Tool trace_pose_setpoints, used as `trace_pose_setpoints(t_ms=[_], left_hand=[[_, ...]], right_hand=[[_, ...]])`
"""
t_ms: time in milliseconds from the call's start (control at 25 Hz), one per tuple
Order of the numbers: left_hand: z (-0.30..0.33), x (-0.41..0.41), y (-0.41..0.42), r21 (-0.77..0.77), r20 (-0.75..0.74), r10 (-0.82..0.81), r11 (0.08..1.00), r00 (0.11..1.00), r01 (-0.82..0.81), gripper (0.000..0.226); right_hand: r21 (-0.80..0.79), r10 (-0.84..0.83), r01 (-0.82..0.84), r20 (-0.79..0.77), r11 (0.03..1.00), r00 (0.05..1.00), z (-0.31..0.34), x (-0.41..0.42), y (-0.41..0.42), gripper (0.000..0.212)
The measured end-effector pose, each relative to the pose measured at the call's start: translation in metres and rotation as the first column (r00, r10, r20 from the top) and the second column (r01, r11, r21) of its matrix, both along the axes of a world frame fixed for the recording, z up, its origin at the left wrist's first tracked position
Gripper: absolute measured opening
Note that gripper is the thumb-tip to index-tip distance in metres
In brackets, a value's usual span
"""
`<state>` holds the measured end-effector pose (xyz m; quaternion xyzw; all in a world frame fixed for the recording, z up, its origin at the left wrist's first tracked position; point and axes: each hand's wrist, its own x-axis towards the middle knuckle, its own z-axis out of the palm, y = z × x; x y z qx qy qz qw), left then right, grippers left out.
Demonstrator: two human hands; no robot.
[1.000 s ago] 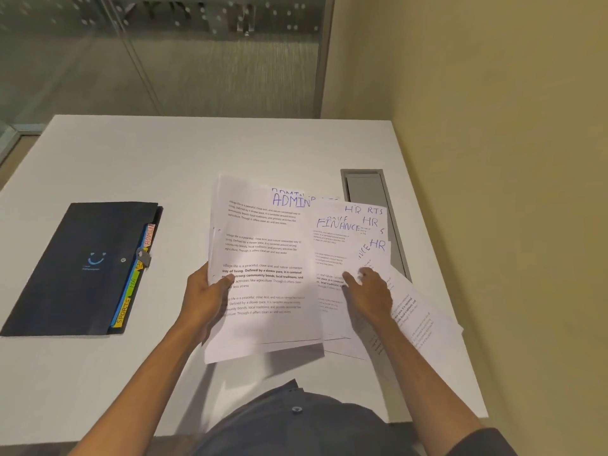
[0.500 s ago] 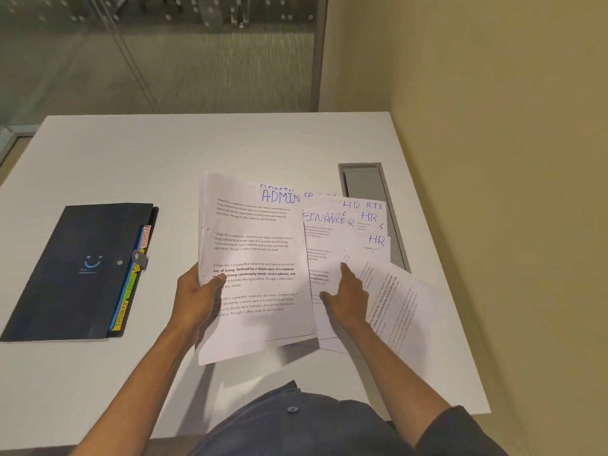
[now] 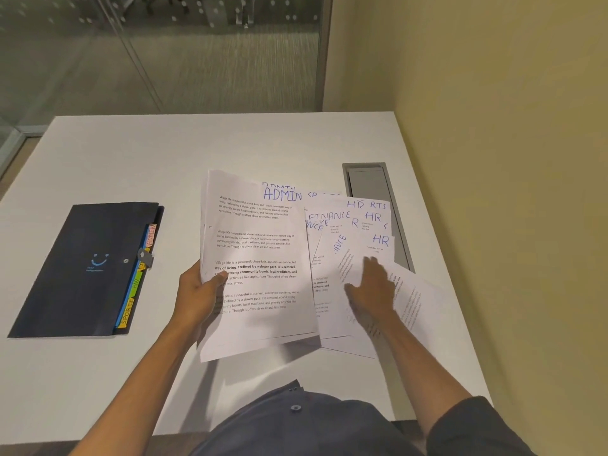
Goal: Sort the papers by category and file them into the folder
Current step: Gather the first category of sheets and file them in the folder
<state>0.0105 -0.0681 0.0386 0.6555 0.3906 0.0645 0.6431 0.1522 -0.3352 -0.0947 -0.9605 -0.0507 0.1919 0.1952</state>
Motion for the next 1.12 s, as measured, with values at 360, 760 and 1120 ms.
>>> trace_pose_setpoints(t_ms=[360, 760, 1120], left_hand=[[-0.003, 0.001, 0.000, 0.011, -0.004, -0.013, 1.000, 1.000, 0.013, 0.028], [-0.001, 0.002, -0.001, 0.051, 0.026, -0.026, 0.998, 0.999, 0.025, 0.026], [-0.007, -0.001, 0.016, 0.139, 0.029, -0.057, 0.989, 0.998, 0.053, 0.028]], right_hand=[[-0.345, 0.049, -0.044, 0.005, 0.937, 0.999, 0.014, 0.029, -0.072, 0.090], [0.028, -0.264, 0.265, -0.033, 0.964, 0.964, 0.022, 0.025, -0.098, 0.021], [0.376, -0.373, 0.327, 0.057, 0.867, 0.926, 0.066, 0.033, -0.118, 0.019]])
